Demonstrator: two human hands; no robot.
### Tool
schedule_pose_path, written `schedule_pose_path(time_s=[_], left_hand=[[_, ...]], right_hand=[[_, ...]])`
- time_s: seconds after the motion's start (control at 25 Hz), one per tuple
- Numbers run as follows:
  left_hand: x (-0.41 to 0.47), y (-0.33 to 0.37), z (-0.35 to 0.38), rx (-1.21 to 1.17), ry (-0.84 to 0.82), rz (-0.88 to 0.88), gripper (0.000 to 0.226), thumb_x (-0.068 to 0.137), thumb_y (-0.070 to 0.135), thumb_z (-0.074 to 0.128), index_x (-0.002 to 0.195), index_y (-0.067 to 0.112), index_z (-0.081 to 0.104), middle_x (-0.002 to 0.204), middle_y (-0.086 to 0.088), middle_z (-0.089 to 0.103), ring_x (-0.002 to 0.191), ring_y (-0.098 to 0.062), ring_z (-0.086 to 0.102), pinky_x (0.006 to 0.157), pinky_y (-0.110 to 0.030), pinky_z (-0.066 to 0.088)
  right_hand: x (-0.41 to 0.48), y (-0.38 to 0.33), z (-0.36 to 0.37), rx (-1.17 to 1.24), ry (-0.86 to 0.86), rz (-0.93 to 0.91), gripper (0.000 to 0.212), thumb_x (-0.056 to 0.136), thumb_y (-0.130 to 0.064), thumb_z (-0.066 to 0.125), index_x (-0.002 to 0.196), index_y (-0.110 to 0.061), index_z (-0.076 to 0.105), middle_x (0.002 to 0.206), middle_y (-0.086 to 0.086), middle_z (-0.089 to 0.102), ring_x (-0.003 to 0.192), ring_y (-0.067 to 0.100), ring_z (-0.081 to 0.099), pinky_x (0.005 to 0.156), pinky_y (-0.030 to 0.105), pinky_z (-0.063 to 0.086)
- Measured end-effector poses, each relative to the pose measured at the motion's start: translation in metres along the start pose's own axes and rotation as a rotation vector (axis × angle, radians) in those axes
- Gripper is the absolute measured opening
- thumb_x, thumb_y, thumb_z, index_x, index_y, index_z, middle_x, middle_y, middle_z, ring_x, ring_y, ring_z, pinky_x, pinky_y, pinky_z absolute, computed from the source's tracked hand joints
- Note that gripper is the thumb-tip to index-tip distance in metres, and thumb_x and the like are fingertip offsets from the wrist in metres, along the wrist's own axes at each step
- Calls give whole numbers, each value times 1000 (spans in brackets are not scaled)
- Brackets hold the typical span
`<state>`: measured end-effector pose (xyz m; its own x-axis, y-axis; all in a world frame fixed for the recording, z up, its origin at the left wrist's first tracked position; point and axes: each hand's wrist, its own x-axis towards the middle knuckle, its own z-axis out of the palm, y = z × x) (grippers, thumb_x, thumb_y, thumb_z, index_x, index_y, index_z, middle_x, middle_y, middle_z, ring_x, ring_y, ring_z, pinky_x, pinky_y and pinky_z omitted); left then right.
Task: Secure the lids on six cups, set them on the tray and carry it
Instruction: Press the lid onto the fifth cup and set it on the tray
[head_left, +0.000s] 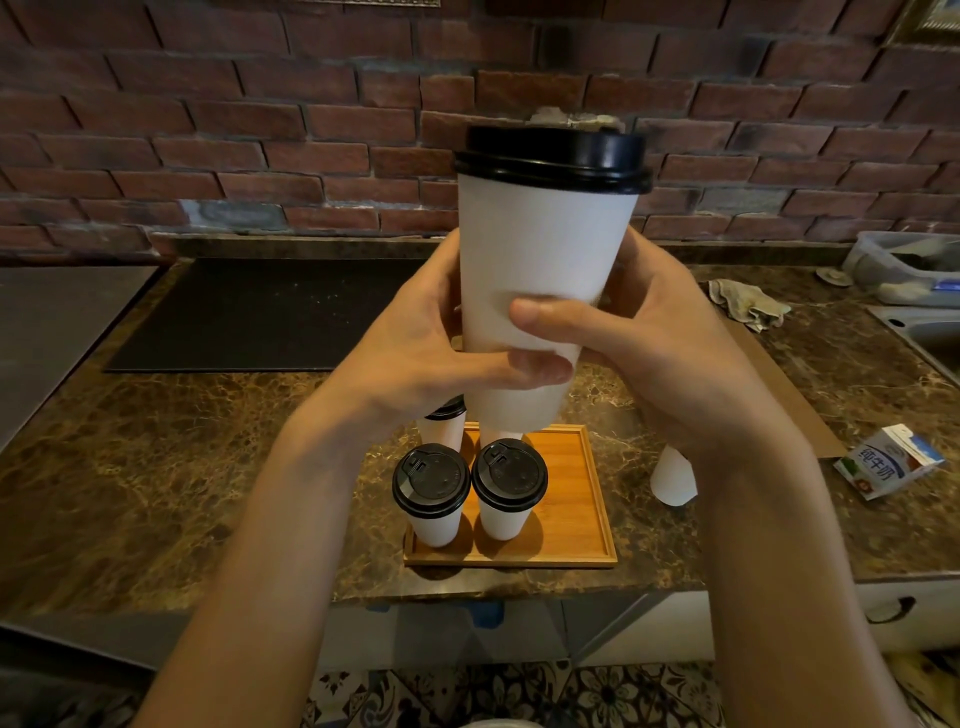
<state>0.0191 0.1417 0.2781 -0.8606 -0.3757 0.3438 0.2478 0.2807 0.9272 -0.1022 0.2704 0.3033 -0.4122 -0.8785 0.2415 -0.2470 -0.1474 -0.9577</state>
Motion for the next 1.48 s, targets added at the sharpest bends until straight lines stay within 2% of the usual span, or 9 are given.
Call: schedule_pose_path(time_s=[0.24,0.4,0.52,0.72,0.92,1.0,1.16,1.28,1.48], left_hand=[[4,1,6,34,74,21,76,57,28,81,122,36,43,110,25,63,109,-1,60,78,-14,51],[7,0,8,73,131,42,79,54,22,83,120,36,41,112,20,60,110,4,58,80,-10,49],[9,-2,11,70,164,46,83,59,8,80,126,32,38,120,11,57,113,-2,57,84,-15,50],[10,-6,12,59,209,48,82,64,-3,81,123,35,39,116,13,57,109,2,59,79,-12,50],[11,-8,9,64,183,30,83,65,-6,80,123,36,38,118,14,56,108,4,59,78,-11,50],[12,-8,6,78,163,15,84,65,-5,80,126,33,37,120,13,56,110,3,58,79,-11,49],[12,-7,2,106,128,15,78,61,5,84,118,36,41,109,19,59,104,11,58,76,-6,47],[10,-3,2,69,93,5,72,56,25,84,115,41,45,104,27,65,103,6,61,75,-9,50],[8,-3,0,30,34,2,73,58,28,82,121,37,46,110,20,65,107,-4,62,77,-15,52]], right_hand=[[2,-5,5,-79,89,-14,74,66,-33,82,132,-22,50,117,-7,64,106,7,64,87,33,58],[4,-7,10,-131,164,-24,76,71,-29,86,135,-20,47,120,-4,62,108,9,62,87,35,58],[5,-5,15,-172,227,-30,80,69,-35,86,137,-21,45,121,-7,60,109,7,60,87,35,57],[5,-2,23,-301,292,-27,90,65,-51,80,140,-26,39,120,-16,55,108,2,56,88,33,56],[8,-2,22,-276,313,-39,84,66,-49,83,137,-25,45,121,-13,58,109,2,57,88,34,56],[8,-3,19,-243,296,-45,83,66,-43,86,136,-23,47,122,-11,60,109,3,58,88,34,56],[8,-4,10,-181,207,-58,82,66,-36,88,136,-23,48,124,-9,61,113,8,59,90,36,56],[8,-3,3,-97,134,-52,77,64,-32,86,132,-25,51,120,-10,64,111,7,62,90,36,57],[11,0,-7,4,1,-44,78,61,-29,84,131,-18,52,120,-2,66,114,16,63,95,41,54]])
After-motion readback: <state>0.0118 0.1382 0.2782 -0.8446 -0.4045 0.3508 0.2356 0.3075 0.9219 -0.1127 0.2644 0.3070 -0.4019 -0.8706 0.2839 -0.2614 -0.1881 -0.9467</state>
